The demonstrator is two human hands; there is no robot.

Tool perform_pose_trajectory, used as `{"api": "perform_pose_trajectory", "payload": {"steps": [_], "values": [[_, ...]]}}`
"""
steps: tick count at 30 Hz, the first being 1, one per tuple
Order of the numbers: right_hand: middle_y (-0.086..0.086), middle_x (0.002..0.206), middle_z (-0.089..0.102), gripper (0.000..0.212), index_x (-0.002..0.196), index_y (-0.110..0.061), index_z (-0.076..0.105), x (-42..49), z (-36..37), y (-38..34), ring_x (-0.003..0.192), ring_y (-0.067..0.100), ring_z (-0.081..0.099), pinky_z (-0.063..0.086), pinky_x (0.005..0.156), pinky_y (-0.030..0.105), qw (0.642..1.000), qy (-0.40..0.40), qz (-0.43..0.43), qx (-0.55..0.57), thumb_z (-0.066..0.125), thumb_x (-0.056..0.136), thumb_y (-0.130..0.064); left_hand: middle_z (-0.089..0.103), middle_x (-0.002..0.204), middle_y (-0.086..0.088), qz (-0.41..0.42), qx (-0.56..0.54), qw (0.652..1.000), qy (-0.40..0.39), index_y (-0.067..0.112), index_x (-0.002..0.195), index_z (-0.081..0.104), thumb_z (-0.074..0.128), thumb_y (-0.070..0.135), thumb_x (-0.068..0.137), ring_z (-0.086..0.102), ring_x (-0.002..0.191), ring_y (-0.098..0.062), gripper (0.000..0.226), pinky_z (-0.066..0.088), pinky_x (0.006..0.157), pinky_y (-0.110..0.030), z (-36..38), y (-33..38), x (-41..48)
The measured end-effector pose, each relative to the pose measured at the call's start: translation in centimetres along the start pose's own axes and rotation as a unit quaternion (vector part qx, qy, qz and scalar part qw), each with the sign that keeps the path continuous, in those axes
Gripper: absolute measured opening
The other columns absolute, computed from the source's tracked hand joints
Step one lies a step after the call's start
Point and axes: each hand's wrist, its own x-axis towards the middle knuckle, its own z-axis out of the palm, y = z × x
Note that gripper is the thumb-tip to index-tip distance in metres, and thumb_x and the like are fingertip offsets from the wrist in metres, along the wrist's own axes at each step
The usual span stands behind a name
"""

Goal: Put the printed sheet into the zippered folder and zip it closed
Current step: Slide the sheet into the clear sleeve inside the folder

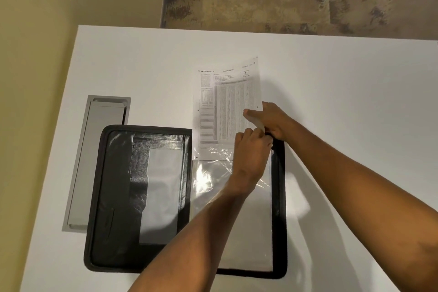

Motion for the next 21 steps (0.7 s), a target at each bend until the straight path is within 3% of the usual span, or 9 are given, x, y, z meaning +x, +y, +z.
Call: {"api": "perform_pose_trajectory", "payload": {"steps": [4, 6, 7, 9, 10, 13, 15, 18, 21], "values": [[-0.007, 0.091, 0.076, 0.01, 0.091, -0.026, 0.075, -0.4, -1.5, 0.1, 0.086, 0.016, 0.067, 0.061, 0.073, 0.028, 1.0, 0.015, 0.004, 0.0, 0.069, 0.098, -0.03, 0.071, 0.09, 0.0, -0.026, -0.008, 0.999, -0.034, 0.021, 0.099, 0.079, 0.053, 0.021, 0.104, 0.054, 0.085, -0.019, 0.027, 0.03, 0.084, -0.035, -0.1, -0.1, 0.5], [-0.008, 0.081, 0.077, 0.025, 0.074, -0.029, 0.076, -0.5, -2.4, 0.2, 0.079, 0.015, 0.063, 0.061, 0.067, 0.024, 1.0, 0.011, -0.005, -0.029, 0.071, 0.097, -0.021, 0.068, 0.085, 0.001, -0.037, -0.011, 0.998, -0.051, 0.02, 0.1, 0.078, 0.051, 0.022, 0.105, 0.047, 0.081, -0.017, 0.028, 0.03, 0.086, -0.036, -0.2, 0.0, 0.8], [0.003, 0.093, 0.079, 0.012, 0.085, -0.019, 0.079, -0.6, -2.8, 0.4, 0.083, 0.018, 0.064, 0.063, 0.076, 0.03, 0.999, 0.011, -0.005, -0.049, 0.072, 0.096, -0.019, 0.064, 0.081, 0.002, -0.041, -0.012, 0.997, -0.06, 0.019, 0.098, 0.077, 0.05, 0.022, 0.105, 0.045, 0.08, -0.016, 0.028, 0.034, 0.088, -0.037, -0.2, 0.0, 0.9], [0.022, 0.109, 0.073, 0.034, 0.114, 0.009, 0.067, -0.9, -3.5, 0.6, 0.09, 0.025, 0.062, 0.059, 0.095, 0.043, 0.997, 0.0, -0.002, -0.071, 0.076, 0.093, -0.017, 0.055, 0.075, 0.005, -0.049, -0.001, 0.996, -0.071, 0.02, 0.094, 0.076, 0.048, 0.021, 0.104, 0.05, 0.079, -0.019, 0.03, 0.037, 0.088, -0.039, -0.4, 0.3, 1.1], [0.021, 0.107, 0.072, 0.04, 0.117, 0.012, 0.064, -1.2, -3.7, 0.8, 0.091, 0.026, 0.064, 0.059, 0.094, 0.042, 0.997, -0.008, 0.006, -0.074, 0.077, 0.092, -0.016, 0.055, 0.075, 0.005, -0.051, 0.003, 0.996, -0.073, 0.021, 0.093, 0.076, 0.047, 0.021, 0.104, 0.055, 0.08, -0.021, 0.03, 0.035, 0.086, -0.039, -0.5, 0.4, 1.2], [0.007, 0.112, 0.078, 0.017, 0.106, -0.01, 0.076, -2.5, -4.1, 1.7, 0.095, 0.019, 0.078, 0.064, 0.078, 0.026, 0.996, -0.048, 0.001, -0.07, 0.079, 0.089, -0.011, 0.07, 0.088, 0.002, -0.063, -0.01, 0.996, -0.065, 0.022, 0.099, 0.076, 0.052, 0.023, 0.103, 0.061, 0.09, -0.022, 0.025, 0.033, 0.087, -0.038, -0.4, 0.4, 1.3], [0.003, 0.111, 0.079, 0.021, 0.107, -0.017, 0.077, -3.1, -4.3, 1.7, 0.093, 0.014, 0.079, 0.063, 0.076, 0.023, 0.993, -0.068, 0.006, -0.095, 0.081, 0.087, -0.013, 0.074, 0.095, 0.002, -0.072, -0.022, 0.995, -0.065, 0.023, 0.103, 0.077, 0.055, 0.024, 0.103, 0.062, 0.094, -0.022, 0.022, 0.035, 0.092, -0.039, -0.3, 0.4, 1.3], [0.004, 0.105, 0.079, 0.025, 0.108, -0.009, 0.076, -2.5, -4.6, 0.9, 0.092, 0.019, 0.078, 0.064, 0.082, 0.031, 0.991, -0.069, 0.023, -0.11, 0.083, 0.086, -0.017, 0.073, 0.096, 0.002, -0.069, -0.021, 0.994, -0.076, 0.024, 0.1, 0.078, 0.053, 0.023, 0.103, 0.061, 0.095, -0.022, 0.025, 0.035, 0.092, -0.04, -0.3, 0.7, 1.3], [0.009, 0.097, 0.077, 0.02, 0.089, -0.003, 0.068, -1.2, -4.7, -1.4, 0.09, 0.027, 0.074, 0.063, 0.078, 0.036, 0.998, -0.012, 0.017, -0.06, 0.076, 0.093, -0.021, 0.072, 0.097, 0.002, -0.063, 0.006, 0.994, -0.088, 0.025, 0.104, 0.078, 0.05, 0.025, 0.103, 0.06, 0.094, -0.023, 0.028, 0.035, 0.09, -0.041, -0.4, 0.8, 1.4]]}}
